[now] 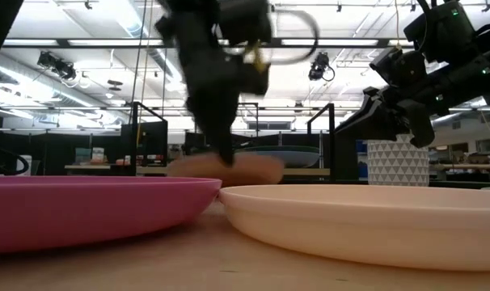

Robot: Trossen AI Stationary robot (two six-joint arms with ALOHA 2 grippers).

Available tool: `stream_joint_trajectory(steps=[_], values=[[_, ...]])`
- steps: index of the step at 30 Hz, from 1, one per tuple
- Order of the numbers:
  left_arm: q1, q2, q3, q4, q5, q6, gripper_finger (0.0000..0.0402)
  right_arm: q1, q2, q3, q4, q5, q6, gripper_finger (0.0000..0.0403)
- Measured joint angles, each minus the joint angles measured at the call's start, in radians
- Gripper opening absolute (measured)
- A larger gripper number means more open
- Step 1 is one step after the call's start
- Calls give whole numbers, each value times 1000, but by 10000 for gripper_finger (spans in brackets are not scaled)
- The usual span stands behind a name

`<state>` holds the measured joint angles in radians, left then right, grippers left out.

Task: Place and stack plates onto a shelf
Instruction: Put the light orange onto the shelf

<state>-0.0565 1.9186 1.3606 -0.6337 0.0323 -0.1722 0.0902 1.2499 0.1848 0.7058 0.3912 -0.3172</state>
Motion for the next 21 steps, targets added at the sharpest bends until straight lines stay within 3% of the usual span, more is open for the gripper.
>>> stream_joint_trajectory(steps=[12, 18, 21], values=[[3, -2, 430, -446, 31, 25, 18, 0, 0, 0, -11, 0, 12, 89], [17, -3, 479, -621, -323, 54, 18, 0, 0, 0, -11, -1, 24, 89], [59, -6, 443, -632, -414, 72, 18, 0, 0, 0, -12, -14, 36, 89]])
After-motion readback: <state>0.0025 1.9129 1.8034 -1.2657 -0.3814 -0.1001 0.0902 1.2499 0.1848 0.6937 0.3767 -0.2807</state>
